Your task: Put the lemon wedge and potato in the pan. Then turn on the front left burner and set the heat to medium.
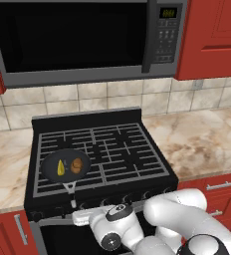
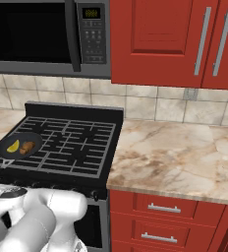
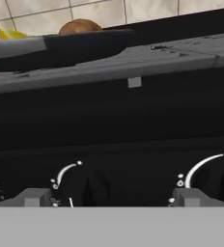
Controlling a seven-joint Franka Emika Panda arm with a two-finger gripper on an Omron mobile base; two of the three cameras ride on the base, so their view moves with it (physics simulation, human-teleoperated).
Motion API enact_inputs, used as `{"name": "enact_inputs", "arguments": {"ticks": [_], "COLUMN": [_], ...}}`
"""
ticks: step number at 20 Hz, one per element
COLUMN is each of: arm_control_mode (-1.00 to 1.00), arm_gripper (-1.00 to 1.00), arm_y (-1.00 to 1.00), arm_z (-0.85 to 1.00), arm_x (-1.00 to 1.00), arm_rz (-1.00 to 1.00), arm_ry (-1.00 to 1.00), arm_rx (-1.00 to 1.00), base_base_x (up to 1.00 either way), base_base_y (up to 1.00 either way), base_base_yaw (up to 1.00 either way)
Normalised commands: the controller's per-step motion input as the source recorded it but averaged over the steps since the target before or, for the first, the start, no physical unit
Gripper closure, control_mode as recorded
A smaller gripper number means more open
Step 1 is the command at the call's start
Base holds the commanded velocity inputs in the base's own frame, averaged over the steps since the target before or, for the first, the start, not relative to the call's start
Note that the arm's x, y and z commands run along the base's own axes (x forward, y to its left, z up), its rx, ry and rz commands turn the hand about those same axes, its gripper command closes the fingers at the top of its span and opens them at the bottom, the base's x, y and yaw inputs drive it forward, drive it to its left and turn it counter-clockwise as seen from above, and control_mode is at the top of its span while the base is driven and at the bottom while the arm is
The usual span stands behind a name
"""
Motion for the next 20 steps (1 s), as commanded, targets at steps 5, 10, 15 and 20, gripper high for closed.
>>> {"name": "enact_inputs", "arguments": {"ticks": [5,10,15,20], "arm_control_mode": [-1.0,-1.0,-1.0,-1.0], "arm_gripper": [-1.0,-1.0,-1.0,-1.0], "arm_y": [0.0,0.02,0.05,0.0], "arm_z": [-0.15,-0.21,-0.22,-0.21], "arm_x": [0.19,0.3,0.11,0.0], "arm_rz": [0.0,0.0,0.0,0.0], "arm_ry": [0.0,0.0,0.0,0.0], "arm_rx": [0.0,0.0,0.0,0.0], "base_base_x": [0.0,0.0,0.0,0.0], "base_base_y": [0.0,0.0,0.0,0.0], "base_base_yaw": [0.0,0.0,0.0,0.0]}}
